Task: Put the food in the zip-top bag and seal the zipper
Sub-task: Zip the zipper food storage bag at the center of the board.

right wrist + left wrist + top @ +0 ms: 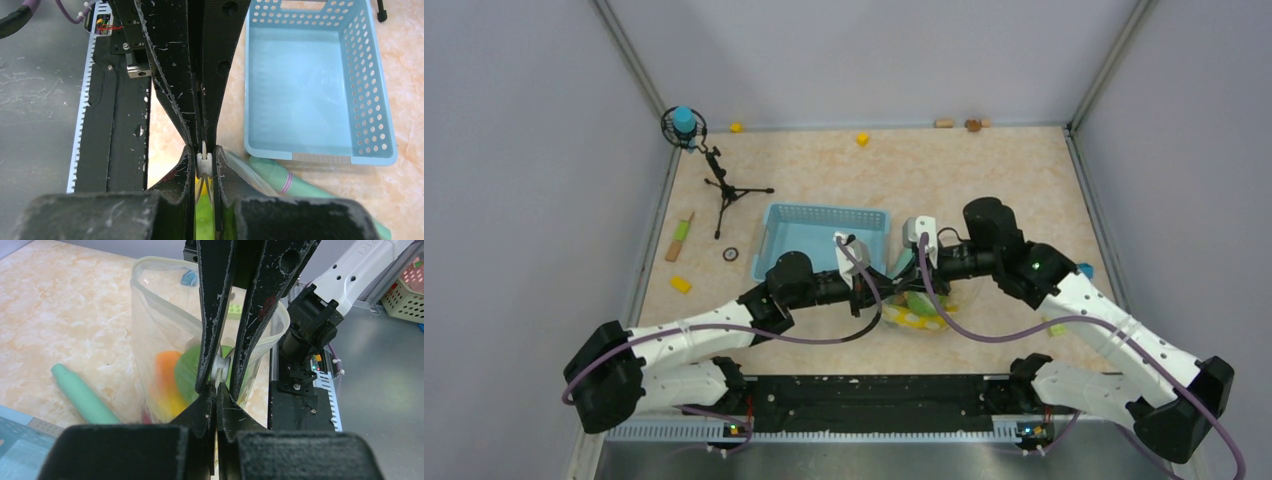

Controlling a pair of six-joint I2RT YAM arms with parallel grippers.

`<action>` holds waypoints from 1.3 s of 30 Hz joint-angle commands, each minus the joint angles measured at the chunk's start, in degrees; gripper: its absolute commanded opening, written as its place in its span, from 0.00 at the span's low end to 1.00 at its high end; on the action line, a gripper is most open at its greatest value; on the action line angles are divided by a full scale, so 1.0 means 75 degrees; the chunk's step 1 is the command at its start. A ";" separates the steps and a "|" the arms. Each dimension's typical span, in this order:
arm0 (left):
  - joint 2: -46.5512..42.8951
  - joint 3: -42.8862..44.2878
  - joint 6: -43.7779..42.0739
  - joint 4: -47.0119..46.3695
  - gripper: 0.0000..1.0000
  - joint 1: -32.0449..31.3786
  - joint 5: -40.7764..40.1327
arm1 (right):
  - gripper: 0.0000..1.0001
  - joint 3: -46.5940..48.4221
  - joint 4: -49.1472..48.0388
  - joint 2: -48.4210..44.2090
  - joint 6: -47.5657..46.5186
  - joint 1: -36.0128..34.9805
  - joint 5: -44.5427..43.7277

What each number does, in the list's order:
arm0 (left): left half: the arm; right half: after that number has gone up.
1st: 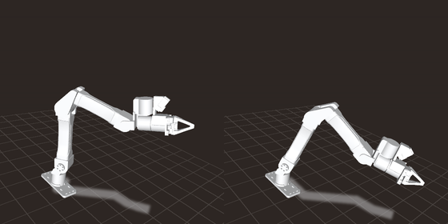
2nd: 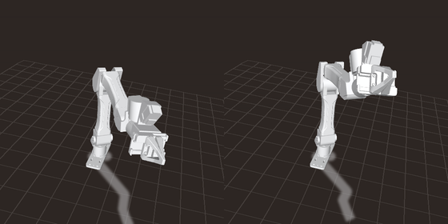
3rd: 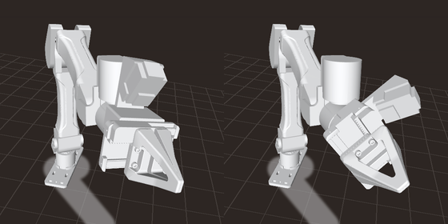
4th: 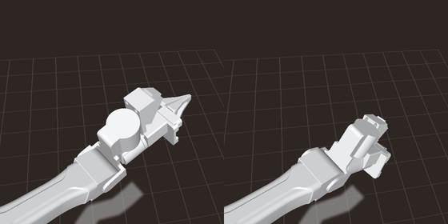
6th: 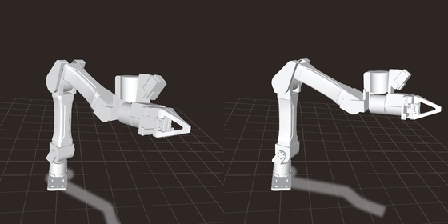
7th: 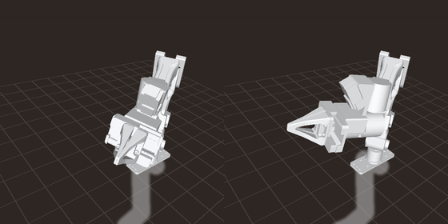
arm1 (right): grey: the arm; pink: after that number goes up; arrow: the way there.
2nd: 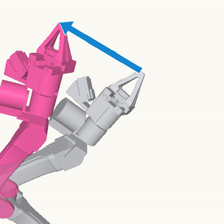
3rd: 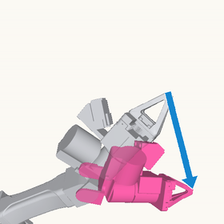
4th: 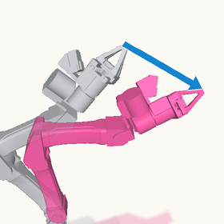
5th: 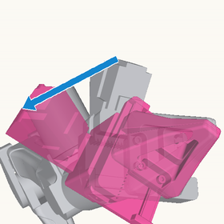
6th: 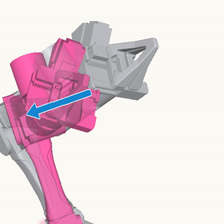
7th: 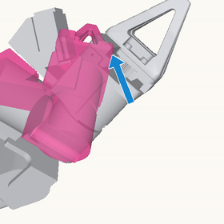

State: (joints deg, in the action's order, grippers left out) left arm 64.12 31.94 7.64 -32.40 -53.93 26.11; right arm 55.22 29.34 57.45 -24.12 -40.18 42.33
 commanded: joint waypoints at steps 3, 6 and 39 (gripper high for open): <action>-0.0813 -0.0396 0.0242 -0.0270 0.00 0.0008 -0.0468 | 0.00 0.0242 0.0007 -0.0289 -0.0033 -0.0058 -0.0567; -0.1213 -0.0772 0.0296 -0.0492 0.00 0.0007 -0.0611 | 0.00 0.0238 0.0038 -0.0289 0.0011 -0.0057 -0.1071; -0.3215 -0.1998 -0.0183 -0.0031 0.00 0.0007 -0.2502 | 0.00 0.0586 0.0892 -0.0026 -0.0289 -0.0054 -0.2550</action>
State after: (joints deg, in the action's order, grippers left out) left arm 43.31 18.13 8.08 -32.45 -54.24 11.84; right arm 57.19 34.37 57.17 -24.53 -41.82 29.82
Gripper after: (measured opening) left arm 0.010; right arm 0.053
